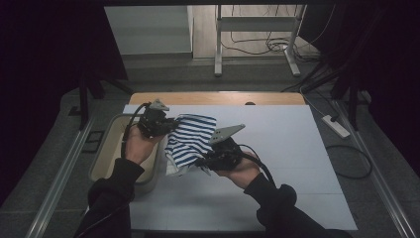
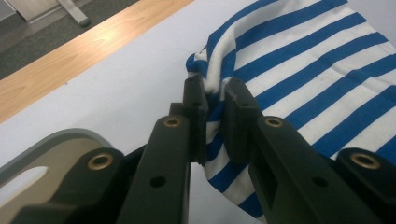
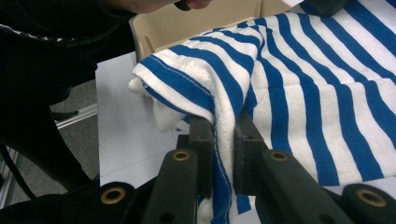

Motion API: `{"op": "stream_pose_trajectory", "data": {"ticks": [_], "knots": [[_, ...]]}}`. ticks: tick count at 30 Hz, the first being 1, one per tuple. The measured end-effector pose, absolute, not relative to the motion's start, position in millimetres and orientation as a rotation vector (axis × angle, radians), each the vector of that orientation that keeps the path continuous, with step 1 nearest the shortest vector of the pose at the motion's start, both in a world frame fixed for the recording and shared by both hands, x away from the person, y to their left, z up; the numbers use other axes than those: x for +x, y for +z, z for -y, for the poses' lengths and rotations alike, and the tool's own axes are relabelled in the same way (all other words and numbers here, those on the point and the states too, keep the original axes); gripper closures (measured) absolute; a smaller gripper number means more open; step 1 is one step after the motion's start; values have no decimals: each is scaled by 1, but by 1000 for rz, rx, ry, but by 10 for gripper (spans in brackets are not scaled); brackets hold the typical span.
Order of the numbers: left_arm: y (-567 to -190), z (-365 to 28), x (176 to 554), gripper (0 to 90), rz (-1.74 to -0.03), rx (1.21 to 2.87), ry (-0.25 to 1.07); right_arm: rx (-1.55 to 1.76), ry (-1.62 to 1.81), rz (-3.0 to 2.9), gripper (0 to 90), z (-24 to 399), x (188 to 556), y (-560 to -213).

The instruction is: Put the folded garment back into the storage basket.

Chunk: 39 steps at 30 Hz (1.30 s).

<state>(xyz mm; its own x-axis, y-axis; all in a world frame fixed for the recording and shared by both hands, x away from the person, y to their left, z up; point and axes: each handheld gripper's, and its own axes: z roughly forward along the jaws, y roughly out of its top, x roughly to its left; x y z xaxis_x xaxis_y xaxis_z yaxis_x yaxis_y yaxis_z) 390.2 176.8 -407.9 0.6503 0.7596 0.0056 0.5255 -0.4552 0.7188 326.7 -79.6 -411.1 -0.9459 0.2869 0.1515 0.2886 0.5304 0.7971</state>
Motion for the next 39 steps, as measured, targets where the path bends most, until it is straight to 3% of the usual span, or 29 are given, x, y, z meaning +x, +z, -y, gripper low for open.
{"op": "stream_pose_trajectory", "data": {"ticks": [39], "knots": [[-405,-247,385,807,-1113,2125,462,-461,-1463,2691,807,5,333,-412]]}}
